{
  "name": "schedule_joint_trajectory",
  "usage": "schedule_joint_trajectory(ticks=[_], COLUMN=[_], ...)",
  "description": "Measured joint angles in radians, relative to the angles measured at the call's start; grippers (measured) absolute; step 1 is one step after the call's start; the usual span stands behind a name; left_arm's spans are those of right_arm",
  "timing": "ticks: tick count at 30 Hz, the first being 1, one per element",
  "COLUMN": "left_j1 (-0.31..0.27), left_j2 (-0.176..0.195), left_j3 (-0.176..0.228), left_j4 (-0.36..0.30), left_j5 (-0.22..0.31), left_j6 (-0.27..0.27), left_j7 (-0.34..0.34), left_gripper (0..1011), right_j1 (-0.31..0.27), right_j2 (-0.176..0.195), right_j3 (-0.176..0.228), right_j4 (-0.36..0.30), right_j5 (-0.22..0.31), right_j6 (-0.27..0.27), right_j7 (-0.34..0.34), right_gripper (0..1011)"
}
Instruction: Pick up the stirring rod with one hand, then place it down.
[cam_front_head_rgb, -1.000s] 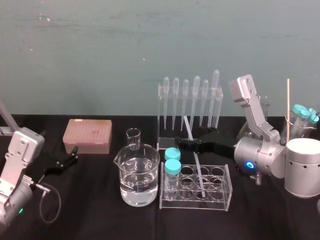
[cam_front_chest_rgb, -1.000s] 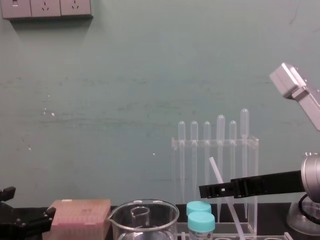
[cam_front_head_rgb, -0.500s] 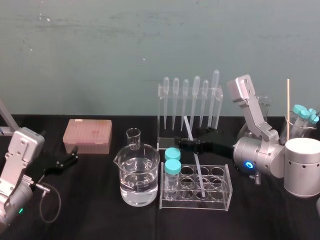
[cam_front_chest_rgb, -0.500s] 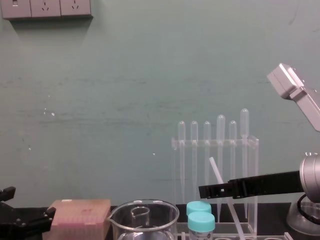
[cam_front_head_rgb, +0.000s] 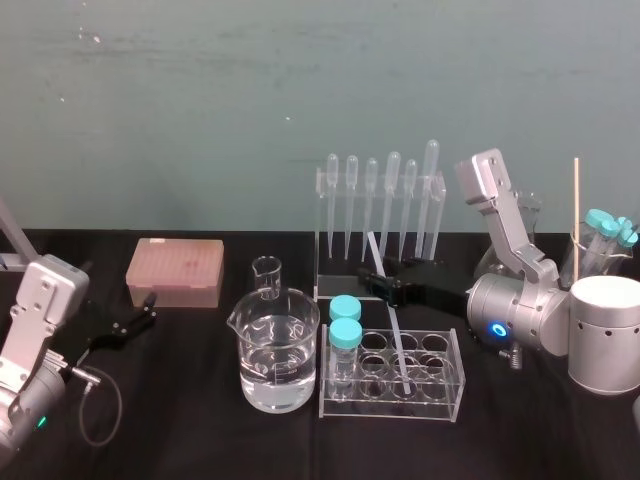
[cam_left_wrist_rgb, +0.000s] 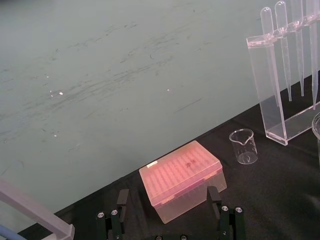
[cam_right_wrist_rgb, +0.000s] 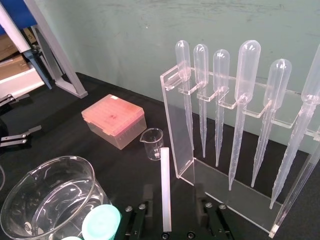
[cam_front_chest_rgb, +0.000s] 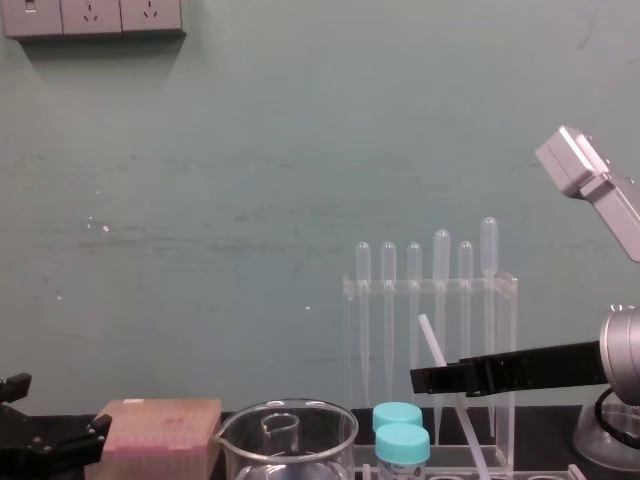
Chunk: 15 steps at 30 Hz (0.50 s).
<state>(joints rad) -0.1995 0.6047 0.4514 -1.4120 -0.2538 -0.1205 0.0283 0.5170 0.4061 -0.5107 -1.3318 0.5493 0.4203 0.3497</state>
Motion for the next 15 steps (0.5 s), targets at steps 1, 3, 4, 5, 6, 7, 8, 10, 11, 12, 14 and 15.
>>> schedule_joint_trajectory(ticks=[1,3,4,5,6,7,8,10,11,12,14,15], left_j1=[0.0,0.0,0.0,0.0,0.0,0.0,0.0,0.0,0.0,0.0,0.0,0.0], left_j2=[0.0,0.0,0.0,0.0,0.0,0.0,0.0,0.0,0.0,0.0,0.0,0.0], left_j3=[0.0,0.0,0.0,0.0,0.0,0.0,0.0,0.0,0.0,0.0,0.0,0.0], left_j4=[0.0,0.0,0.0,0.0,0.0,0.0,0.0,0.0,0.0,0.0,0.0,0.0], left_j5=[0.0,0.0,0.0,0.0,0.0,0.0,0.0,0.0,0.0,0.0,0.0,0.0], left_j6=[0.0,0.0,0.0,0.0,0.0,0.0,0.0,0.0,0.0,0.0,0.0,0.0], left_j7=[0.0,0.0,0.0,0.0,0.0,0.0,0.0,0.0,0.0,0.0,0.0,0.0], left_gripper=[1000,1000,1000,1000,1000,1000,1000,1000,1000,1000,1000,1000], right_j1=[0.0,0.0,0.0,0.0,0.0,0.0,0.0,0.0,0.0,0.0,0.0,0.0], right_j2=[0.0,0.0,0.0,0.0,0.0,0.0,0.0,0.0,0.0,0.0,0.0,0.0], right_j3=[0.0,0.0,0.0,0.0,0.0,0.0,0.0,0.0,0.0,0.0,0.0,0.0], right_j4=[0.0,0.0,0.0,0.0,0.0,0.0,0.0,0.0,0.0,0.0,0.0,0.0], right_j5=[0.0,0.0,0.0,0.0,0.0,0.0,0.001,0.001,0.001,0.001,0.001,0.001], right_j6=[0.0,0.0,0.0,0.0,0.0,0.001,0.001,0.001,0.001,0.001,0.001,0.001], right_j7=[0.0,0.0,0.0,0.0,0.0,-0.001,-0.001,-0.001,-0.001,-0.001,-0.001,-0.001], right_gripper=[486,405,390,343,302,281,264,189,165,136,82,69])
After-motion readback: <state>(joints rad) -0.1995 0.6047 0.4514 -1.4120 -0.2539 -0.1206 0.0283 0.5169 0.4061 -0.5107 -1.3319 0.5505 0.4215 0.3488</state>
